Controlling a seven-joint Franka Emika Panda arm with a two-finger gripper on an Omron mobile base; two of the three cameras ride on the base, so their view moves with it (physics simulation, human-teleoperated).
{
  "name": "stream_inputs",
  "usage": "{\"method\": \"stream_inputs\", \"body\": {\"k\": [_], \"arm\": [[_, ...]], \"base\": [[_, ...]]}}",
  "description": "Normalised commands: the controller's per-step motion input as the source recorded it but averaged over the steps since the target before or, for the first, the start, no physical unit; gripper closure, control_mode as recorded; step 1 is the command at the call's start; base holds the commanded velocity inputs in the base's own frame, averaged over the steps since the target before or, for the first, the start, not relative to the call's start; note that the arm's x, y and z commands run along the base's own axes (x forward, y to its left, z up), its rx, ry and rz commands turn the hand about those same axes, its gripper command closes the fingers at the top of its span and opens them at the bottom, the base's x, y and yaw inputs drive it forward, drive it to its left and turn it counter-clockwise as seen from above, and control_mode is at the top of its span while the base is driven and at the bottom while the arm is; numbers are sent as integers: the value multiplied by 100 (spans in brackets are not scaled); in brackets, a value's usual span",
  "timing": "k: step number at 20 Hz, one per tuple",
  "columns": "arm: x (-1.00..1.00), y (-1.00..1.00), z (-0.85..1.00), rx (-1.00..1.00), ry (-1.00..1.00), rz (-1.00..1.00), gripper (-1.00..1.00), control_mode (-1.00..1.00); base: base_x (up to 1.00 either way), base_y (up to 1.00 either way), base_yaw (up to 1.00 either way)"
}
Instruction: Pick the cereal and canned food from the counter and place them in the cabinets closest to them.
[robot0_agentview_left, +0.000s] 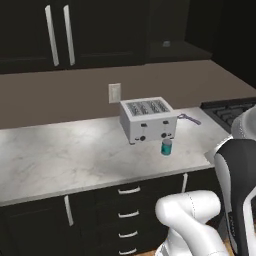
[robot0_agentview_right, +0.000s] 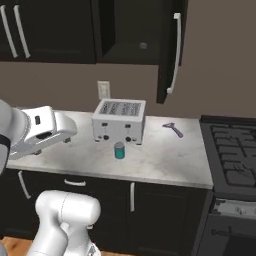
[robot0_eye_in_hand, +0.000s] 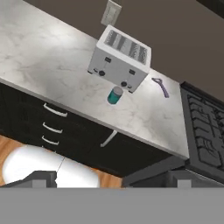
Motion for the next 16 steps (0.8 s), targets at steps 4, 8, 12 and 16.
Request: {"method": "stream_inputs", "body": {"k": [4, 8, 12, 16], "arm": [[0, 0, 0, 0, 0, 0, -100, 100], [0, 0, 0, 0, 0, 0, -100, 100], [0, 0, 0, 0, 0, 0, -100, 100], [0, 0, 0, 0, 0, 0, -100, -100]], "base": [[58, 10, -5], [61, 12, -4], [49, 5, -3], [5, 0, 0]]}}
